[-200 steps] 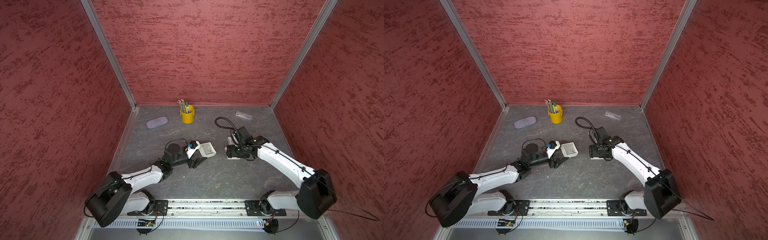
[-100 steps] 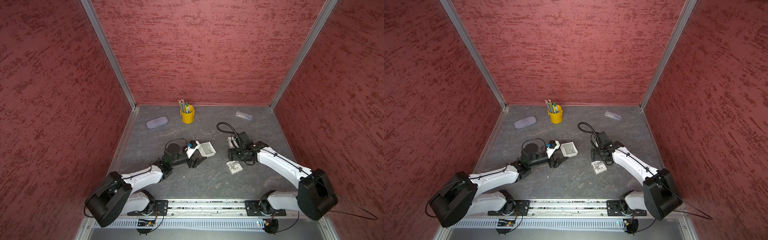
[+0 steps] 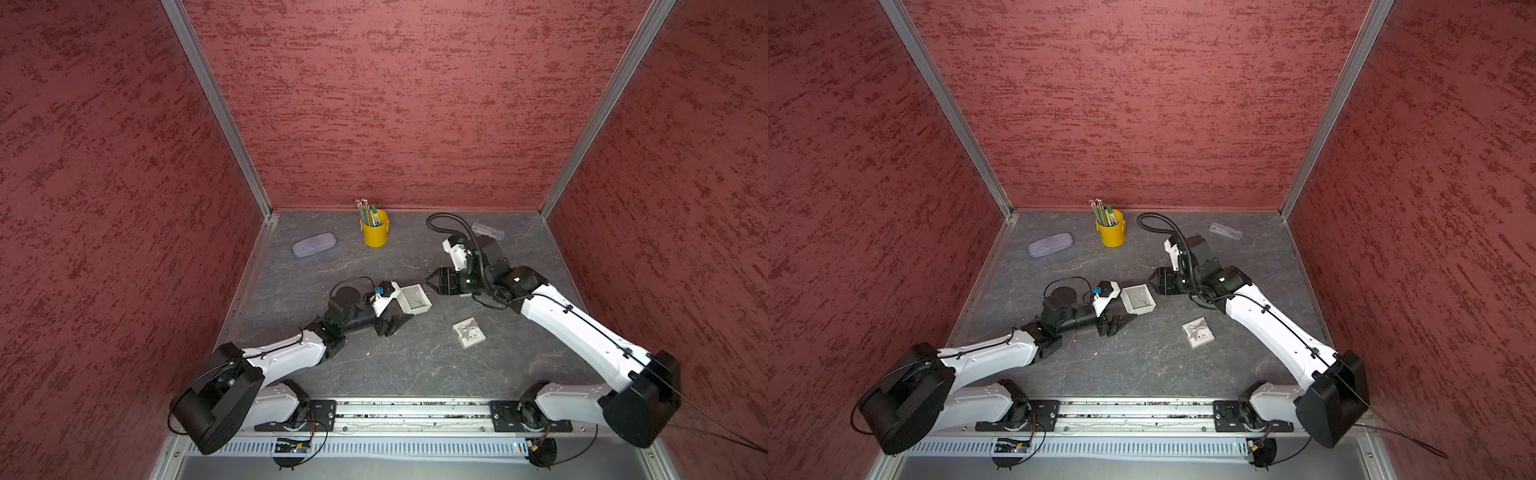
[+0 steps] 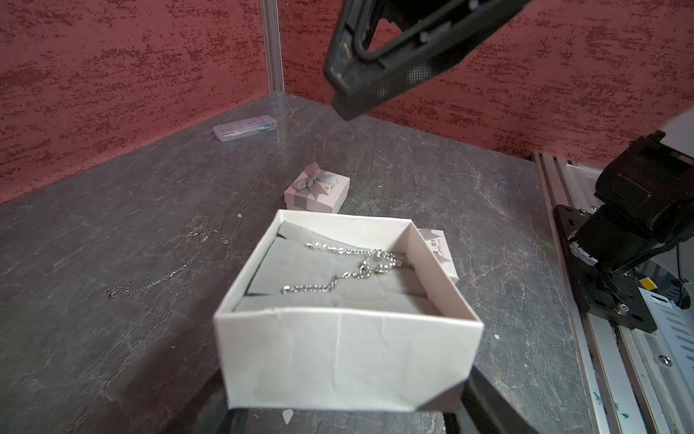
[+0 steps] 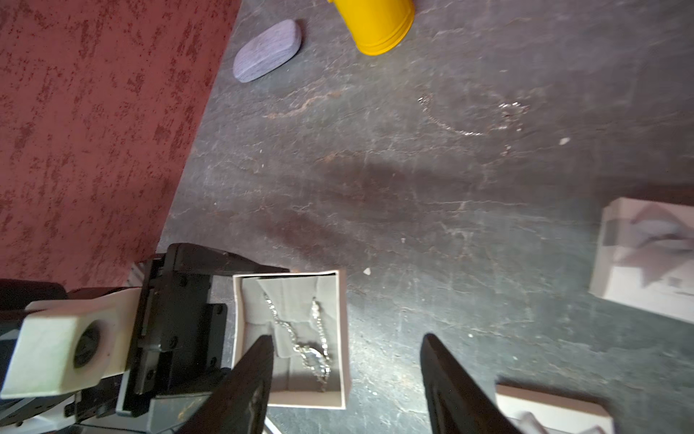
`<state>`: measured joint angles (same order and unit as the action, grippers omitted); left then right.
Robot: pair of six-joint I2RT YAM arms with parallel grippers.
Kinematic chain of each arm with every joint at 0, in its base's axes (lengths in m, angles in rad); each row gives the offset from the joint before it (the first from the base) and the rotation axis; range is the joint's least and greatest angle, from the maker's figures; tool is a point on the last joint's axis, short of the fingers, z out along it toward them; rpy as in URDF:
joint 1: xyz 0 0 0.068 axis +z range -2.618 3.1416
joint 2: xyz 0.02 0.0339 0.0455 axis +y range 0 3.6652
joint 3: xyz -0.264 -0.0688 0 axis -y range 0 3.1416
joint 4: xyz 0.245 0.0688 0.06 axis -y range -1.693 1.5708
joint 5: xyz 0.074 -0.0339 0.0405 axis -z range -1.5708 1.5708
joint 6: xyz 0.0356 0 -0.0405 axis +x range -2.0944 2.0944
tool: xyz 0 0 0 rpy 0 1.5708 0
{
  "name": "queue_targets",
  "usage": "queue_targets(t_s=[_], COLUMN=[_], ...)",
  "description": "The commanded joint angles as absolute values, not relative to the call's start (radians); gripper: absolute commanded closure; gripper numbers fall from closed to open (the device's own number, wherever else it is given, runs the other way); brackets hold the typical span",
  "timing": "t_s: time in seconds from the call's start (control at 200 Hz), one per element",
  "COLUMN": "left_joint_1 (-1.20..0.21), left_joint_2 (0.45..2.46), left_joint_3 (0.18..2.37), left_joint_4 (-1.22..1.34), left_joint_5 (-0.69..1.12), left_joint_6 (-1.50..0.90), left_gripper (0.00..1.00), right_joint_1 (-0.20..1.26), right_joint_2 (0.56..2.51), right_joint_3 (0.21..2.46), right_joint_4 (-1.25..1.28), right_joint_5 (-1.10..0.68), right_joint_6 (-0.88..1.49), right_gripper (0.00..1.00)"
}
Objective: Take the necklace out of the lift-off lid jewelry box
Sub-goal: Place the lid at the center of the board, then place the jewelry box at the center of the board.
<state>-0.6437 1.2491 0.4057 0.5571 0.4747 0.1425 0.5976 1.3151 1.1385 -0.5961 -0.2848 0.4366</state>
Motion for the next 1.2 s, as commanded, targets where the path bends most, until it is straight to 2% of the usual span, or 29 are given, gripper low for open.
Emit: queue_targets(t_s=[0.0, 0.135, 0.511, 0.611, 0.701, 0.781, 0.892, 1.017, 1.072, 1.192], left_joint_1=[-0.638, -0.638, -0.638, -0.638, -0.638, -0.638, -0.638, -0.638, -0.638, -0.638], left_joint_2=[1.238, 1.23, 1.217, 1.214, 1.213, 1.213, 1.213, 1.212, 1.21, 1.206], left_joint_3=[0.428, 0.428, 0.434, 0.437, 0.438, 0.437, 0.437, 0.437, 0.437, 0.437], left_joint_4=[0.55, 0.541, 0.532, 0.523, 0.522, 0.519, 0.52, 0.518, 0.517, 0.51], left_joint_5=[0.495, 0.491, 0.493, 0.494, 0.492, 0.492, 0.492, 0.492, 0.492, 0.492], left_joint_6=[0.135, 0.141, 0.142, 0.146, 0.147, 0.147, 0.148, 0.148, 0.147, 0.147], left_gripper=[0.39, 0.39, 0.39, 0.39, 0.39, 0.39, 0.39, 0.38, 0.39, 0.38], right_joint_1=[0.623, 0.638, 0.644, 0.647, 0.647, 0.649, 0.65, 0.656, 0.658, 0.658], right_joint_2=[1.351, 1.373, 1.428, 1.437, 1.443, 1.446, 1.448, 1.477, 1.482, 1.486], right_joint_3=[1.16, 1.158, 1.15, 1.154, 1.157, 1.157, 1.155, 1.157, 1.157, 1.158], right_joint_4=[-0.613, -0.621, -0.629, -0.627, -0.627, -0.629, -0.633, -0.641, -0.641, -0.634], right_joint_5=[-0.32, -0.31, -0.323, -0.329, -0.332, -0.339, -0.341, -0.341, -0.341, -0.338], right_joint_6=[0.442, 0.441, 0.423, 0.42, 0.419, 0.418, 0.418, 0.414, 0.416, 0.419], right_gripper=[0.51, 0.61, 0.67, 0.74, 0.87, 0.93, 0.93, 0.81, 0.79, 0.94])
